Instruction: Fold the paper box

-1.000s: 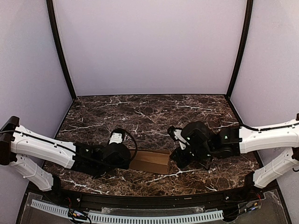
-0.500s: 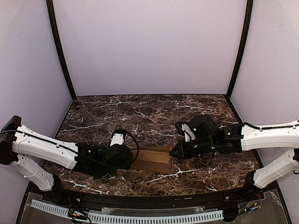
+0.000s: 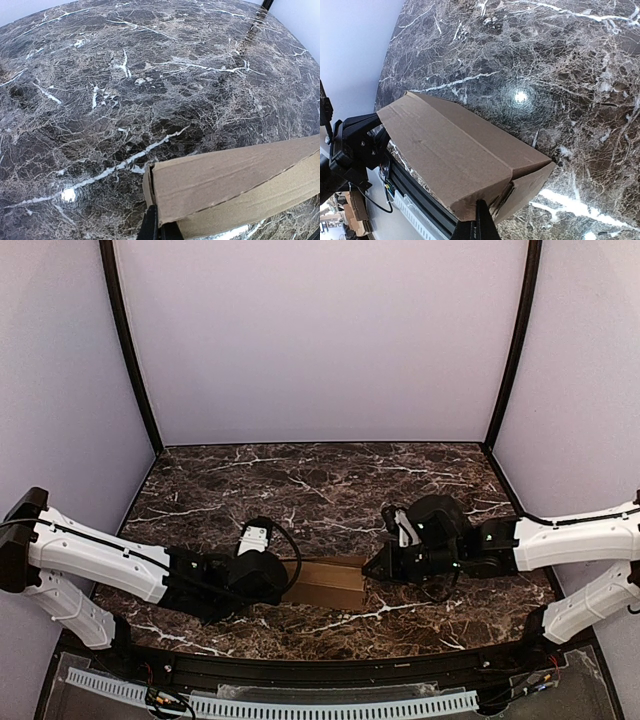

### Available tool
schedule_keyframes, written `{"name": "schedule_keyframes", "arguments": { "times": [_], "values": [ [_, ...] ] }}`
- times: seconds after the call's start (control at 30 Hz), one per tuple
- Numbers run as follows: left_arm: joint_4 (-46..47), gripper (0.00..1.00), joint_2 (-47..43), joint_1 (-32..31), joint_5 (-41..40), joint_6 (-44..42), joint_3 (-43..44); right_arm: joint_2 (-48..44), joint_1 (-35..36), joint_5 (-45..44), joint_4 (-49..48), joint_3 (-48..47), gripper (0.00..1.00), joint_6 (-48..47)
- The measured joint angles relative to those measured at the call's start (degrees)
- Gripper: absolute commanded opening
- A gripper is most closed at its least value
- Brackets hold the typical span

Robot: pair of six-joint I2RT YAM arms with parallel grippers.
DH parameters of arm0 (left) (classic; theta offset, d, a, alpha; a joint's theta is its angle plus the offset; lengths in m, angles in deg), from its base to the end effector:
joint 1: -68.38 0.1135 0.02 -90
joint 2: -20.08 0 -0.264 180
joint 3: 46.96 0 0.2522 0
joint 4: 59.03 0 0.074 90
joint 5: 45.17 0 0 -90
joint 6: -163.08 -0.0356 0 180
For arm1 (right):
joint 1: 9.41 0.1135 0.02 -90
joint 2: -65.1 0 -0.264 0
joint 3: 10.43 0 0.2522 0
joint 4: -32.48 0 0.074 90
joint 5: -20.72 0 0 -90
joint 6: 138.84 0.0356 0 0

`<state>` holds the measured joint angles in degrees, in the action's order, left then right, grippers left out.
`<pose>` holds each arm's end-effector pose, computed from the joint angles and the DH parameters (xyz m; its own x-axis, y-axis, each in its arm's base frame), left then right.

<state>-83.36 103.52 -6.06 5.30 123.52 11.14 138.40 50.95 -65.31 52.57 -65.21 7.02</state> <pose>0.0979 -0.2670 0.1905 -0.6179 0.0023 -0.7863 0.2452 0.9507 -0.1899 0.1308 0.2349 0.2179 -0.9130 0.0650 -0.4028 -0.2462 0.6994 0.6710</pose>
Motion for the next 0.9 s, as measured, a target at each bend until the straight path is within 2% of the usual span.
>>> {"name": "schedule_keyframes", "arguments": {
  "times": [0.5, 0.9],
  "values": [
    [-0.6, 0.00, 0.9, -0.1, -0.4, 0.4, 0.9, -0.9, 4.9, -8.5, 1.2, 1.1, 0.00, 0.9],
    [-1.4, 0.00, 1.5, -0.1, -0.4, 0.8, 1.7, -0.9, 9.9, -17.8, 1.1, 1.7, 0.00, 6.1]
  ]
}}
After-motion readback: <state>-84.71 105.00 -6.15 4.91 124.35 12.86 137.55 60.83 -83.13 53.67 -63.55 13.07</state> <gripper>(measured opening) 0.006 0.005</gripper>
